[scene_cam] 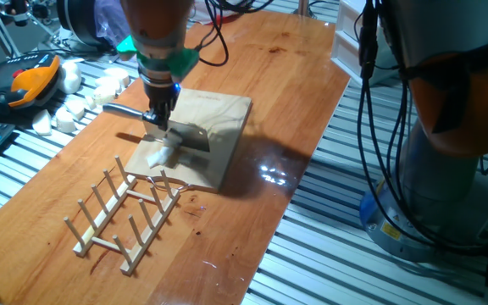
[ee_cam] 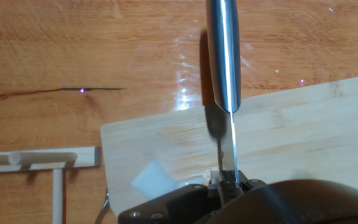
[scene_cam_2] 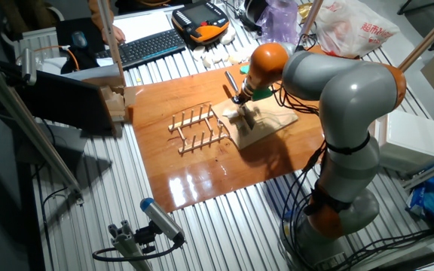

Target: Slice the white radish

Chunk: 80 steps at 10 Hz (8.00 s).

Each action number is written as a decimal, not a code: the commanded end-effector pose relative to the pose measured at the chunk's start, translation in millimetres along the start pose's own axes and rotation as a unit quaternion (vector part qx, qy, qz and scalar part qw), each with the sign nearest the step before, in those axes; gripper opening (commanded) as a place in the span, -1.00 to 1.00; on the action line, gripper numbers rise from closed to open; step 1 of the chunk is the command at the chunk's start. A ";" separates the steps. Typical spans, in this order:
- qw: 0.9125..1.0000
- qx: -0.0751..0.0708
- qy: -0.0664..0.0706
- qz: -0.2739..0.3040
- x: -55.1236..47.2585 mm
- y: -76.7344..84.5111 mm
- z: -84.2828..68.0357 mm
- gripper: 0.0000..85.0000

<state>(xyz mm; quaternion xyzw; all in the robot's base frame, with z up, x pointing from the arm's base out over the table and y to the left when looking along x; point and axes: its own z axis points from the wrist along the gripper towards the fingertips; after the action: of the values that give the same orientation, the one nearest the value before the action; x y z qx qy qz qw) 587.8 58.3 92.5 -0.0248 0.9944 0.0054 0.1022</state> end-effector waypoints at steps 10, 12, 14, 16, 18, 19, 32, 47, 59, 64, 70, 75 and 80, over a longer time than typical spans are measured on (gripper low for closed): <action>1.000 0.019 0.019 -0.008 -17.0 -2.9 -31.4 -1.00; 1.000 0.015 0.019 -0.011 -15.5 -7.7 -29.2 -1.00; 1.000 0.013 0.019 -0.011 -14.4 -9.3 -27.4 -1.00; 1.000 0.010 0.020 -0.008 -12.0 -8.9 -25.3 -1.00; 1.000 0.007 0.019 -0.008 -9.8 -10.8 -23.3 -1.00; 1.000 0.004 0.019 -0.008 -8.6 -12.5 -21.7 -1.00; 1.000 -0.001 -0.018 0.014 3.3 1.1 10.2 -1.00; 1.000 0.007 0.012 0.015 -6.4 -11.9 -21.9 -1.00; 1.000 0.003 -0.019 0.023 16.2 -8.2 4.8 -1.00; 1.000 0.007 -0.006 0.022 7.6 -11.2 -18.0 -1.00; 1.000 0.019 0.001 0.021 10.3 -15.5 -30.8 -1.00; 1.000 0.017 0.001 0.020 12.7 -17.9 -25.6 -1.00; 1.000 0.012 -0.007 0.021 18.3 -18.4 -10.5 -1.00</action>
<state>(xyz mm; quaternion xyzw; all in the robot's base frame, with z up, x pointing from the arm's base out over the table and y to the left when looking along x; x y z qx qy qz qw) 569.3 38.7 99.6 -0.0018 0.9940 -0.0034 0.1096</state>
